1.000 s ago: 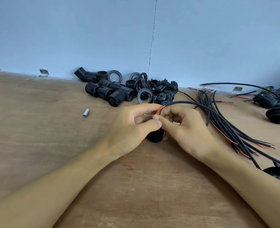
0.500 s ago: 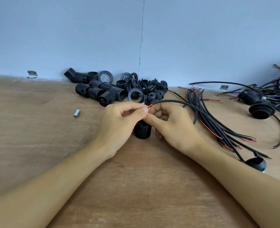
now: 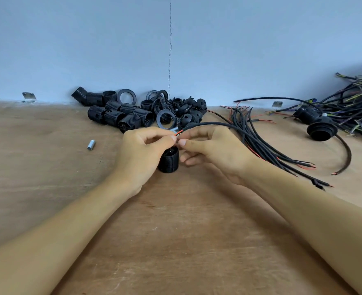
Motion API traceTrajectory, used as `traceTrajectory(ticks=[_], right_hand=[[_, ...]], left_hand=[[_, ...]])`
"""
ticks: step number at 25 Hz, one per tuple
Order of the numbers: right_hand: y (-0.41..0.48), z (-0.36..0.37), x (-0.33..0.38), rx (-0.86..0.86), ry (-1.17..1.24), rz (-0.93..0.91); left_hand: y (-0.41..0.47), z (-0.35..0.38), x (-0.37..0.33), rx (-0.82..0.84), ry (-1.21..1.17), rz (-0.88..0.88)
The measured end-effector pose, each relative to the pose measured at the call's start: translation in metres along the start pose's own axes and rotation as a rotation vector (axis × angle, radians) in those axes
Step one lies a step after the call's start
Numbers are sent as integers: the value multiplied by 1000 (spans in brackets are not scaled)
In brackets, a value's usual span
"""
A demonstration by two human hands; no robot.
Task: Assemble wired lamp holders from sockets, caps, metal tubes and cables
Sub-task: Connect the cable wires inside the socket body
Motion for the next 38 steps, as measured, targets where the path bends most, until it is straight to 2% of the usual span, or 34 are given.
traceTrajectory(ticks=[3,6,11,13,15,18,20,21,24,31,33,36,38], right_hand=[[-8,5,-4,36,15,71],[-24,10,-1,17,-101,78],[-61,6,32,-86,-710,3],[-85,-15,42,-211,-861,32],[-115,-43,45,-370,-968,127],[-154,-78,26,-419,-1112,531],[-170,-92,10,-330,-1100,773],[-173,-95,6,-271,-1066,828],[-162,-96,2,-221,-951,745],[-136,-102,-1,-463,-867,570],[-141,-103,1,-479,-885,596],[-150,-105,2,-409,-937,742],[-149,-107,3,-443,-904,688]], left_hand=[[-4,0,-7,11,207,110],[-6,-1,-7,-1,226,126],[-7,0,-7,-5,237,115],[-6,-1,-6,-1,231,109],[-6,-1,-5,3,225,106],[-7,0,-6,2,247,121],[-7,0,-6,-4,253,126],[-7,0,-6,-7,253,126],[-6,2,-6,-11,241,123],[-2,8,-6,20,239,122],[-1,9,-7,21,239,120],[-1,9,-7,7,236,109],[-1,9,-7,-1,237,103]])
Point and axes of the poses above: each hand's wrist, its own y-axis towards the middle knuckle, its own z-axis out of the palm, x = y × z, the point moved 7 cm from there along y, towards the middle knuckle, and after that the axes turned 12 degrees about x, right-handed, at the moved point
